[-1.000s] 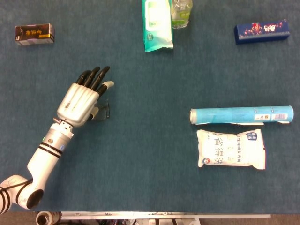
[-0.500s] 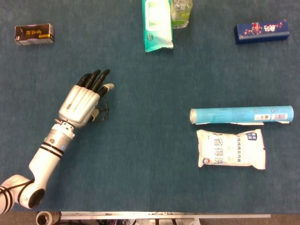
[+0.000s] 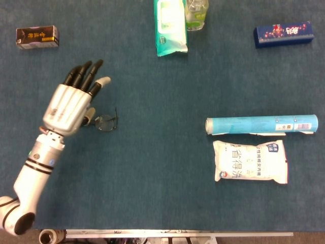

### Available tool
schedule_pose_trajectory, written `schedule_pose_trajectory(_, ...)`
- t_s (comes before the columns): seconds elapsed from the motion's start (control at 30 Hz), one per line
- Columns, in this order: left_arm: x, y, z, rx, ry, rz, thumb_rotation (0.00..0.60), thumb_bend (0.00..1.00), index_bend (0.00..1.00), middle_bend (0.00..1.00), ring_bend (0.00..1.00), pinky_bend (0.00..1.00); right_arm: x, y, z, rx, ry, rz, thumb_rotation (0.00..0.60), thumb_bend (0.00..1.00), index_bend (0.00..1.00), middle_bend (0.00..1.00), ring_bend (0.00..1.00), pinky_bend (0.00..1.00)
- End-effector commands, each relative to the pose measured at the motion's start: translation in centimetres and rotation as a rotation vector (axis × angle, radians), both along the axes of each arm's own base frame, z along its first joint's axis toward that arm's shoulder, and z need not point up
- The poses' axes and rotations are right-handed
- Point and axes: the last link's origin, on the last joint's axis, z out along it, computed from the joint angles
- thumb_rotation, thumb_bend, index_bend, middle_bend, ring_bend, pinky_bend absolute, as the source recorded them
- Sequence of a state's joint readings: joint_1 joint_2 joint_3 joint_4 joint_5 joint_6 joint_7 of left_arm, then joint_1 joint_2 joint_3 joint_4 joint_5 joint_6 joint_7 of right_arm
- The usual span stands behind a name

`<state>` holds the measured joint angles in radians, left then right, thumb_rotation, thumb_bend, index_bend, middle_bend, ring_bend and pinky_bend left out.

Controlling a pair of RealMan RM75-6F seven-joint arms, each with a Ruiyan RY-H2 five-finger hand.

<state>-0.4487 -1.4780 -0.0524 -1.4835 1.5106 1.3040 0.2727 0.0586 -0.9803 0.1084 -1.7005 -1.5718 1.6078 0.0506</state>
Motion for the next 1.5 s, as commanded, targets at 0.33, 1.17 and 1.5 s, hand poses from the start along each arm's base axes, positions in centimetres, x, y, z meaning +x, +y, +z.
schedule_pose_trajectory(0.33,3.5,-2.6,3.4,0.016,-0.043,-0.060,0.600,0.25,0.21,0.00,0.00,0.12,-0.1,0.0,-0.2,0.007,0.006,-0.004,0.600,0.32,0.39,0.37,0.22,0.37)
schedule_pose_trajectory(1.17,6.3,-4.6,1.6,-0.082,-0.077,-0.115,0.600,0.25,0.20,0.00,0.00,0.12,-0.1,0.0,0.1,0.004,-0.002,-0.004,0.600,0.32,0.39,0.37,0.22,0.37)
schedule_pose_trajectory(1.5,5.5,-4.2,0.8,-0.103,-0.076,-0.086,0.600,0.20,0.20,0.00,0.00,0.12,-0.1,0.1,0.2,0.000,-0.004,-0.004,0.600,0.32,0.39,0.37,0.22,0.37)
